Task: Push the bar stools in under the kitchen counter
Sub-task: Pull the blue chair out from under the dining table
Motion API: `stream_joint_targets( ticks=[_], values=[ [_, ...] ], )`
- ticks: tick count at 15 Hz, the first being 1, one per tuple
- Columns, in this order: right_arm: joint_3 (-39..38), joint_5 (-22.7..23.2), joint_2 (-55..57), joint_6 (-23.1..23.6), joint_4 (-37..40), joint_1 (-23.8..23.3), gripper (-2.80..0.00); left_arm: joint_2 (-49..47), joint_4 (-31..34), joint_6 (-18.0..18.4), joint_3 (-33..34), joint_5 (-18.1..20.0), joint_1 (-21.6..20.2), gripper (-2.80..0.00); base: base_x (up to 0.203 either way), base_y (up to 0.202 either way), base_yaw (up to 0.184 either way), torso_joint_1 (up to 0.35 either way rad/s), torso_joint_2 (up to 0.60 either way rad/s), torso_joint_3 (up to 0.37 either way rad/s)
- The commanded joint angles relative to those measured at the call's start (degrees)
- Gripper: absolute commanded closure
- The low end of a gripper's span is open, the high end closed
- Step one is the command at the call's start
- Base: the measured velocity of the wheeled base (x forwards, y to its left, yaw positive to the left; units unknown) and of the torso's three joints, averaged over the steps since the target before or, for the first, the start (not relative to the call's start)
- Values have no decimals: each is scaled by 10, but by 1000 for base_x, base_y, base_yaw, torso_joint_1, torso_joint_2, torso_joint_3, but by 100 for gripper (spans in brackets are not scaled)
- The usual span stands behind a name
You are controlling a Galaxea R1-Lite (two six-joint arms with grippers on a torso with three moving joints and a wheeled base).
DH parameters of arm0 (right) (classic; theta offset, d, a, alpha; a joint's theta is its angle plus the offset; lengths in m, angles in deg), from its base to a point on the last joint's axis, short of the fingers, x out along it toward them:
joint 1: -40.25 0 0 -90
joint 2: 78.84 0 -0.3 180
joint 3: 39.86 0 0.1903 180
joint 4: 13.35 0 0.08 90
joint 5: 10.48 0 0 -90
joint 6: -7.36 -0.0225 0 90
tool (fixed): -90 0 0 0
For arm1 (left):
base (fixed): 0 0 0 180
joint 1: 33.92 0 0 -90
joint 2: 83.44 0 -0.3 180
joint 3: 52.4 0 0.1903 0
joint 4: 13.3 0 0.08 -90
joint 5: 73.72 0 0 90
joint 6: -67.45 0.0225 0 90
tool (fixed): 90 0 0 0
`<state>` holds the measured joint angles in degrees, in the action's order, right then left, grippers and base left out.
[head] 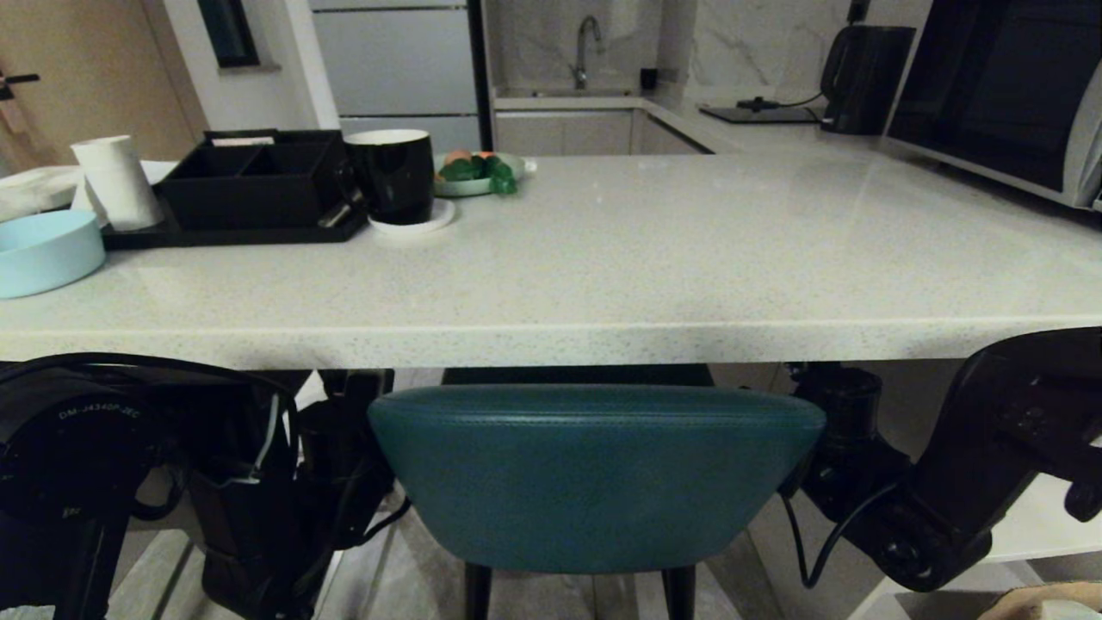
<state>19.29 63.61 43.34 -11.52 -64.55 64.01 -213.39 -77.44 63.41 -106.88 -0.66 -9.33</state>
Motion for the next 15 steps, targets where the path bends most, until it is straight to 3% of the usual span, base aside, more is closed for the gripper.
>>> stream_joint_targets(
  ticks=[1, 4, 9, 15],
  values=[
    [-10, -11, -31, -2, -7, 36, 0, 7, -2, 0, 5, -17, 20, 0, 0, 0, 0, 0, 0, 0],
    [-26, -24, -39, -2, -6, 53, 0, 17, -2, -3, 22, -25, 33, 0, 0, 0, 0, 0, 0, 0],
    [-85, -36, -140, -1, 46, 130, 0, 5, -2, -3, 23, -21, 34, 0, 0, 0, 0, 0, 0, 0],
    [-91, -52, -94, -20, 56, 133, 0, 11, -2, -3, 47, -24, 47, 0, 0, 0, 0, 0, 0, 0]
  ],
)
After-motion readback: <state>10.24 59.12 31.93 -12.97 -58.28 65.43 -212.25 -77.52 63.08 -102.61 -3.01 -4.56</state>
